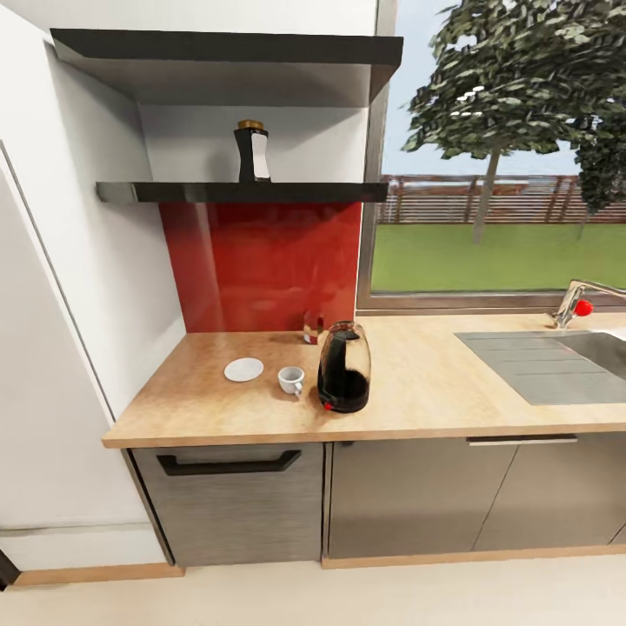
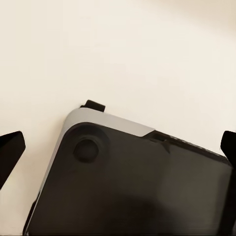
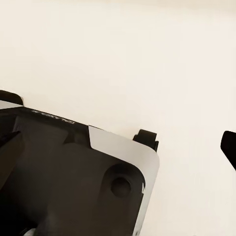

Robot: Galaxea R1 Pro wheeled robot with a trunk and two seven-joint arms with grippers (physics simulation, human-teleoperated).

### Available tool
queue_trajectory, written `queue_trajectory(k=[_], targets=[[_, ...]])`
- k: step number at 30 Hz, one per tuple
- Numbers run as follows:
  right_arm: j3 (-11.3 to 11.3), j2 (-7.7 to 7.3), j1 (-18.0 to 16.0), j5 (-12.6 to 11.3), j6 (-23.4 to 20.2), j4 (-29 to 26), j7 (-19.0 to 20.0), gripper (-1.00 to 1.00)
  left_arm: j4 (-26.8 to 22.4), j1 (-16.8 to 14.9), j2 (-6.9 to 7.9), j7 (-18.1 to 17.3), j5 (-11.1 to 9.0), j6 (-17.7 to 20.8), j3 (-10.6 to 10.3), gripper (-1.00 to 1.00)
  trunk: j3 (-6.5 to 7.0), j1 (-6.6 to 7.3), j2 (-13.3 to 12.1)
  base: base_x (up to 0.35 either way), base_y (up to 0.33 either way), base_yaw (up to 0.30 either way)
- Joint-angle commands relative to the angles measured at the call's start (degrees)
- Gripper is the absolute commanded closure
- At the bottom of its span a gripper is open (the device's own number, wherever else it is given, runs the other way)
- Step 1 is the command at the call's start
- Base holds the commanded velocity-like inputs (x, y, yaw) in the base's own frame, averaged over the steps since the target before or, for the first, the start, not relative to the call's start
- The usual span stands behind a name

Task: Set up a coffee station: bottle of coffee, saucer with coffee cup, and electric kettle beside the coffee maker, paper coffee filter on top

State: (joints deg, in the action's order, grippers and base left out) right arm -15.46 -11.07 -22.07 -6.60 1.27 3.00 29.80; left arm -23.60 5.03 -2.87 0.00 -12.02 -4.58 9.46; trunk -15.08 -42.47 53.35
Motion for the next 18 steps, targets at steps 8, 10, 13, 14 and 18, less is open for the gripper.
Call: queue_trajectory(k=[8,10,13,14,18], targets=[[-0.48,0.01,-0.10,-0.61,0.13,0.19,0.27,-1.00,-0.11,2.14,-0.02,0.00,-0.59,-0.04,0.01,-1.00,-0.06,-0.01,0.05,0.000,0.000,0.000],[-0.48,0.01,-0.10,-0.61,0.13,0.19,0.27,-1.00,-0.11,2.14,-0.02,0.00,-0.59,-0.04,0.01,-1.00,-0.06,-0.01,0.05,0.000,0.000,0.000],[-0.48,0.01,-0.10,-0.61,0.13,0.19,0.27,-1.00,-0.11,2.14,-0.02,0.00,-0.59,-0.04,0.01,-1.00,-0.06,-0.01,0.05,0.000,0.000,0.000],[-0.48,0.01,-0.10,-0.61,0.13,0.19,0.27,-1.00,-0.11,2.14,-0.02,0.00,-0.59,-0.04,0.01,-1.00,-0.06,-0.01,0.05,0.000,0.000,0.000],[-0.28,-0.27,0.55,-0.54,0.51,0.00,0.22,-1.00,-0.81,2.55,0.63,-0.29,-0.60,0.63,0.05,-1.00,-0.06,-0.01,0.05,0.000,0.000,0.000]])
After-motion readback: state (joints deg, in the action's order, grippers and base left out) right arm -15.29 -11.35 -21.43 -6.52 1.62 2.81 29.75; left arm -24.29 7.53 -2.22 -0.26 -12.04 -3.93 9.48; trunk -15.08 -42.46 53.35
